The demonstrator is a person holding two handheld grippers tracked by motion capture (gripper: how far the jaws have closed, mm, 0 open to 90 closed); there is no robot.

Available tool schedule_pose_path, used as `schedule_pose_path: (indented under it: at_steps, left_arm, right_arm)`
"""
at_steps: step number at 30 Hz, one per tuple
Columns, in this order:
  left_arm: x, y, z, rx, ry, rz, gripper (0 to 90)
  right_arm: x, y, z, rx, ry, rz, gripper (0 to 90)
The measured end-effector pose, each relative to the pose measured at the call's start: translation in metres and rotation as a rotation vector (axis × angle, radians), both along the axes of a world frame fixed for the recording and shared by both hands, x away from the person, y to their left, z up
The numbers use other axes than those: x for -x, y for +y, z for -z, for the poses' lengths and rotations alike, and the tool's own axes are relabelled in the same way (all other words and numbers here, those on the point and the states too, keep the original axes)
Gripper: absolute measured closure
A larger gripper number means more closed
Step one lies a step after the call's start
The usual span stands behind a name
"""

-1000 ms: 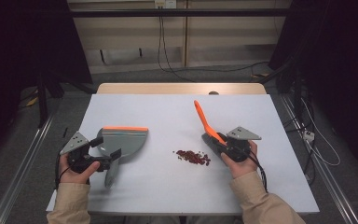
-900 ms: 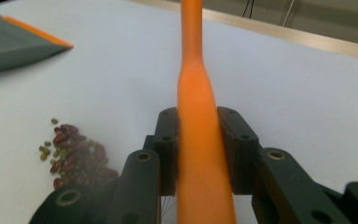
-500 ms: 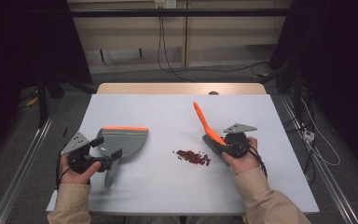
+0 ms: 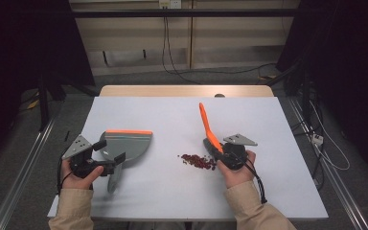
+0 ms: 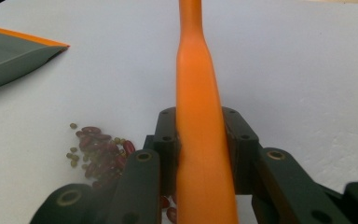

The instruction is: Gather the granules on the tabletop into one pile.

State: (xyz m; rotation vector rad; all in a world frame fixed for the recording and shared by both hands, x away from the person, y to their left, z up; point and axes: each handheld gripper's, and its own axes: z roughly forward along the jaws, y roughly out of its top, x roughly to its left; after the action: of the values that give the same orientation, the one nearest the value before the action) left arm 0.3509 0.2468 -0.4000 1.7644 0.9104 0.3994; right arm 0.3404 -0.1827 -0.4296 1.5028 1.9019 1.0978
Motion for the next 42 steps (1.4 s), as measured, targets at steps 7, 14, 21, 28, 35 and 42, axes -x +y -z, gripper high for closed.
schedule_pose_path:
  at_steps: [7, 14, 21, 28, 35, 42]
  left_arm:
    - [0.000, 0.000, -0.001, 0.000, -0.004, -0.001, 5.8]
    - [0.000, 0.000, 0.000, -0.002, -0.003, -0.002, 5.8]
    - [0.000, -0.001, 0.000, -0.001, -0.003, -0.001, 5.8]
    - [0.000, 0.000, 0.000, -0.006, -0.004, -0.002, 5.8]
    - [0.000, 0.001, 0.000, -0.004, -0.003, -0.004, 5.8]
    - [0.000, 0.001, 0.000, -0.010, -0.003, -0.006, 5.8]
  right_arm:
    - [0.003, 0.012, 0.003, -0.009, -0.028, 0.047, 70.7]
    - [0.002, 0.026, 0.004, -0.007, -0.043, 0.077, 70.7]
    - [-0.001, 0.037, 0.004, -0.003, -0.044, 0.083, 70.7]
    - [-0.003, 0.044, 0.004, -0.009, -0.043, 0.103, 70.7]
    - [-0.004, 0.049, 0.005, -0.012, -0.052, 0.118, 70.6]
    - [-0.005, 0.053, 0.005, -0.018, -0.054, 0.113, 70.6]
